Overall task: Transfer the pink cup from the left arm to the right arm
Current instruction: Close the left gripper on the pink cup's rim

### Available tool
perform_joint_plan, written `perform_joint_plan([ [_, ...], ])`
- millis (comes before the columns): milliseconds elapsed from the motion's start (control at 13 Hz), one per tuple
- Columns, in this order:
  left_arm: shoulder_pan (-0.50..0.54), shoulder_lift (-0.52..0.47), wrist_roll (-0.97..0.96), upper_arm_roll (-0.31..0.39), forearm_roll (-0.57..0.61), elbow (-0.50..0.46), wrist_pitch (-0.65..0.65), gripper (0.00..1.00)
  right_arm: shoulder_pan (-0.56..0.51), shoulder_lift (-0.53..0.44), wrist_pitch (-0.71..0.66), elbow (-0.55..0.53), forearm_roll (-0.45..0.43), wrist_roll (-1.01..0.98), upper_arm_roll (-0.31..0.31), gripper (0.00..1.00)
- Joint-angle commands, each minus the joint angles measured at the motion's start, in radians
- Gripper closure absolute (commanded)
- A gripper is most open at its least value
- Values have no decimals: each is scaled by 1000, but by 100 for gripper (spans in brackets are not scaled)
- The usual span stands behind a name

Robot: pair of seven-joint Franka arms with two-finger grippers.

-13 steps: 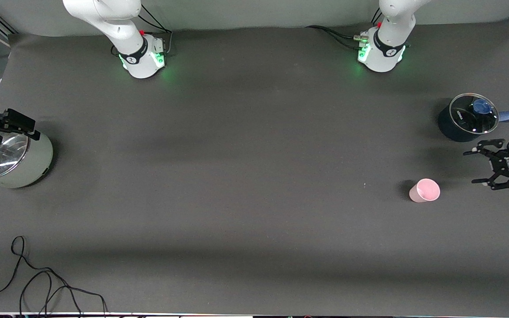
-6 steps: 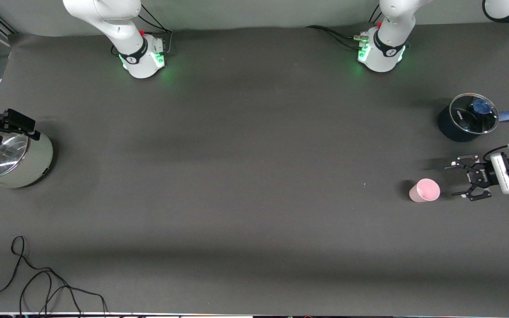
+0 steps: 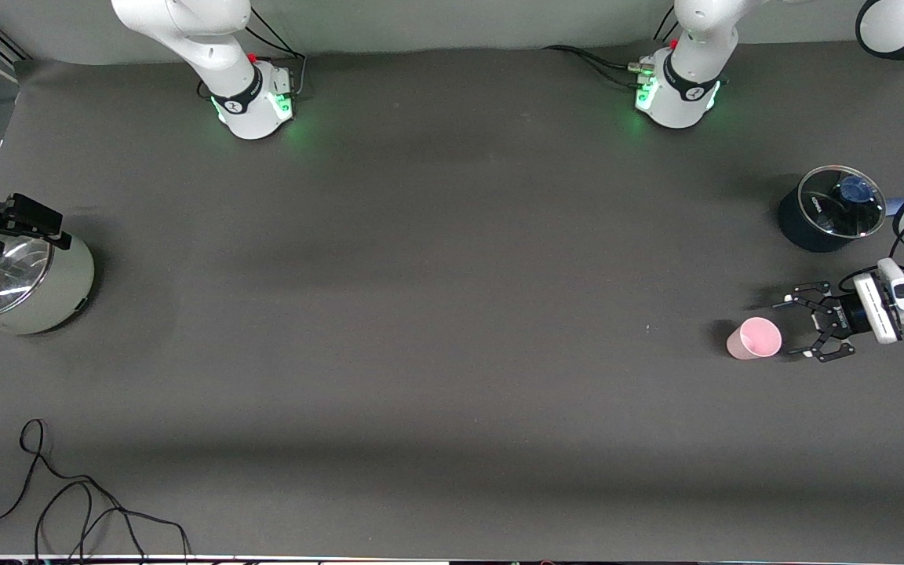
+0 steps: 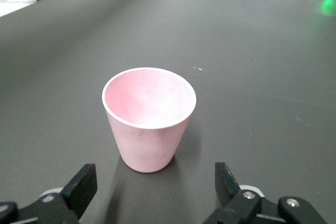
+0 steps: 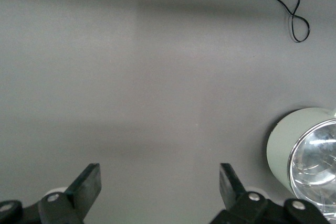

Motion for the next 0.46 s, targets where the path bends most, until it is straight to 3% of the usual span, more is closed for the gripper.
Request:
perform_joint_plan([
  [0, 9, 38, 47, -11, -49, 6, -18, 0, -11, 9, 4, 22, -5, -12, 3, 0],
  [386, -8, 60, 67, -34, -111, 7, -2, 0, -9, 16, 4, 27, -4, -11, 3, 0],
])
